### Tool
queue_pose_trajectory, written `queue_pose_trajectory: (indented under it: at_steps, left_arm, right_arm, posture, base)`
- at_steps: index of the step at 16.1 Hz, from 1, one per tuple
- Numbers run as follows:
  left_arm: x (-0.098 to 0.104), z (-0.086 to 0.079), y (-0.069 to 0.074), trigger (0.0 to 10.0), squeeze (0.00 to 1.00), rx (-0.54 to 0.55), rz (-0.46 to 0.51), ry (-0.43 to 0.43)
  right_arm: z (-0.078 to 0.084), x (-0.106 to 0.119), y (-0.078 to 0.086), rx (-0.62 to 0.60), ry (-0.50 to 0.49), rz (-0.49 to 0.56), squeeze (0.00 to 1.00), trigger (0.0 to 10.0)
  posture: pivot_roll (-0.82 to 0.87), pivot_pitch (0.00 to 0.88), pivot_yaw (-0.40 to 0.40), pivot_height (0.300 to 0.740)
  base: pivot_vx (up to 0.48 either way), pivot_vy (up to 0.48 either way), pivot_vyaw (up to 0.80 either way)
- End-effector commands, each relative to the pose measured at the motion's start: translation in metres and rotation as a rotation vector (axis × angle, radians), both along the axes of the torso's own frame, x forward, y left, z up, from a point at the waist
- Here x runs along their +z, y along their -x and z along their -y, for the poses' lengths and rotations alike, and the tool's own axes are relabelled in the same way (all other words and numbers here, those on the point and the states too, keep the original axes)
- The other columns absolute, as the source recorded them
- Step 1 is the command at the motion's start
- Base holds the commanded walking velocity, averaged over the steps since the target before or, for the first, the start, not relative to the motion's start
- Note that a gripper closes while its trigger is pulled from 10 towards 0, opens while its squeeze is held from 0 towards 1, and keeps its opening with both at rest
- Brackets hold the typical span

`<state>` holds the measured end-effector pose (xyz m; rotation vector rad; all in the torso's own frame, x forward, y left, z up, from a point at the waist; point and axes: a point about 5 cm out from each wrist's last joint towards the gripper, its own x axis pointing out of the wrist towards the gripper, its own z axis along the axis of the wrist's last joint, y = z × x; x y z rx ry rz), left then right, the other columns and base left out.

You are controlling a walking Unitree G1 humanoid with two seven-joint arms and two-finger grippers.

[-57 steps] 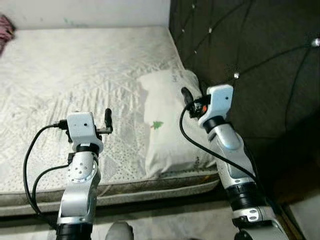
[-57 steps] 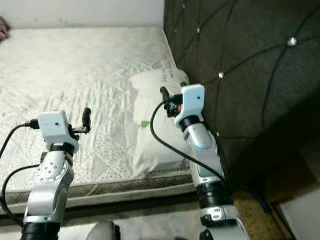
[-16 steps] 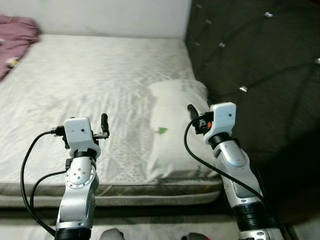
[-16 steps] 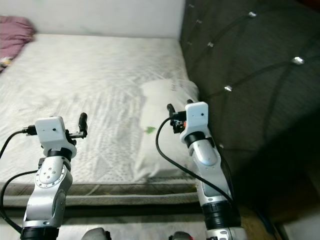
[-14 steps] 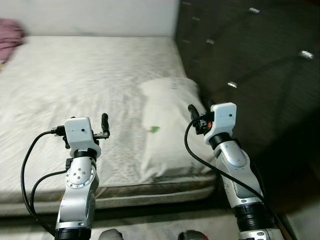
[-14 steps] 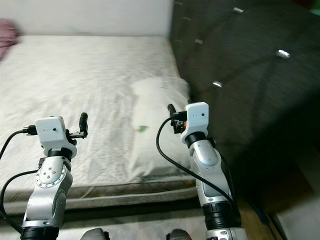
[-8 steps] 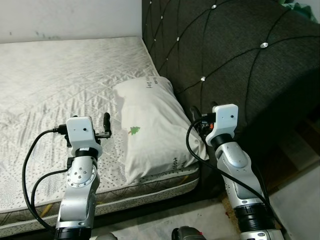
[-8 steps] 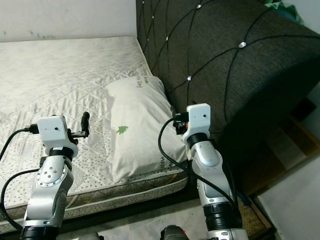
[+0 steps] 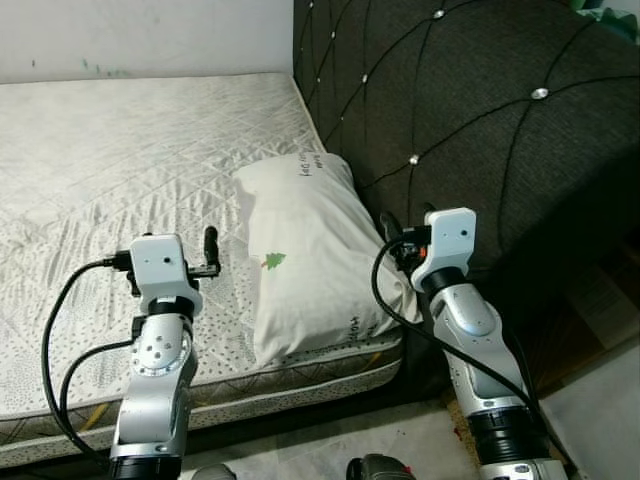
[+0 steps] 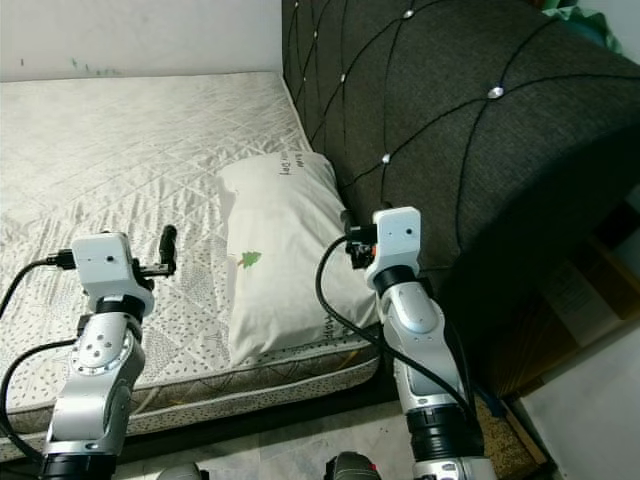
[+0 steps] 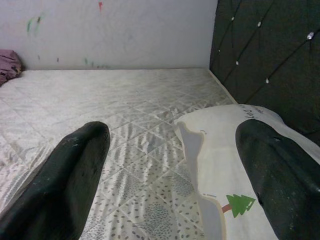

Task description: Clean up the room

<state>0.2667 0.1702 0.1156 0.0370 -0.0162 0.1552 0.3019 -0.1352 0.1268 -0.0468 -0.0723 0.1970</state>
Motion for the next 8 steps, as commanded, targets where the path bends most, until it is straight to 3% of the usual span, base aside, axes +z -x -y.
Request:
queue_pose_trajectory:
  at_steps: [1, 8]
  left_arm:
    - [0.0013, -0.0007, -0.0003, 10.0, 0.0, -0.001, 0.006, 0.0]
    - [0.002, -0.0009, -0.0013, 10.0, 0.0, -0.004, 0.011, -0.002]
  right_arm:
    - [-0.0003, 0.0063, 0.0004, 0.008, 0.003, 0.029, 0.0, 10.0]
    - [0.0004, 0.0062, -0.0013, 0.008, 0.005, 0.031, 0.0, 10.0]
  posture:
    - [-0.02, 0.002, -0.025, 0.74]
    - [-0.02, 0.0, -0.026, 0.74]
  base:
    - [0.0, 0.0, 0.0]
    - [0.0, 0.0, 0.0]
